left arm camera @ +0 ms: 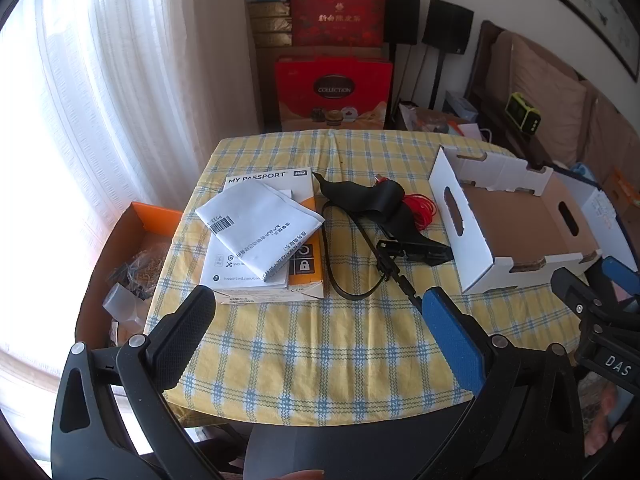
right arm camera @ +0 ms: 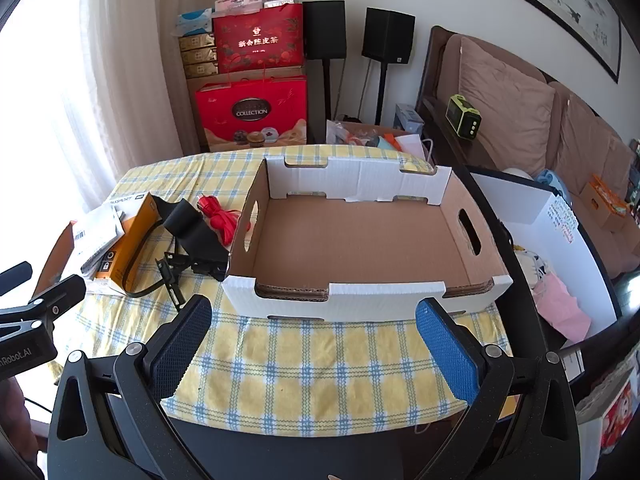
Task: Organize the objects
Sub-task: 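Move the right tool to the wall of the white cardboard box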
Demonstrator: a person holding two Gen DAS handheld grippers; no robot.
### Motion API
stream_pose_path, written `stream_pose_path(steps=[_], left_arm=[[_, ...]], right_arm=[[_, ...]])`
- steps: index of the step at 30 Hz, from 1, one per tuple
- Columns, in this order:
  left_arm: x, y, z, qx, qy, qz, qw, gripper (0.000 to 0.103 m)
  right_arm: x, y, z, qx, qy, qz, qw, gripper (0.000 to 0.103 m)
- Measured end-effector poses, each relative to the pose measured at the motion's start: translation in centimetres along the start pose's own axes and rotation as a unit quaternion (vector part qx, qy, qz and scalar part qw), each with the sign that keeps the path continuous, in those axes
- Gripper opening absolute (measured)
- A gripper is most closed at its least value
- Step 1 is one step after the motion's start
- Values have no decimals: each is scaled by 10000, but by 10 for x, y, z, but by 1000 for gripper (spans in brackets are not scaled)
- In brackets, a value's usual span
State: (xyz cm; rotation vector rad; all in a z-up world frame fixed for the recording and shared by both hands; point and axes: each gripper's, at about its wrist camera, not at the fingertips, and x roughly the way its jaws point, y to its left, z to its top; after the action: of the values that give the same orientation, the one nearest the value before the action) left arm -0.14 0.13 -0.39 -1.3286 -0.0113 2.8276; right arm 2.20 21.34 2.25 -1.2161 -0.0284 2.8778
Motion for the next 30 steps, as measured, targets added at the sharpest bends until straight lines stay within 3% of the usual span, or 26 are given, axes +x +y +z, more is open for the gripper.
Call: stream_pose_path(steps=[30], left_arm=[[3, 0, -1, 39, 39, -48, 10000, 103]], right_arm=[[2, 6, 5, -32, -16, 48, 10000, 103]])
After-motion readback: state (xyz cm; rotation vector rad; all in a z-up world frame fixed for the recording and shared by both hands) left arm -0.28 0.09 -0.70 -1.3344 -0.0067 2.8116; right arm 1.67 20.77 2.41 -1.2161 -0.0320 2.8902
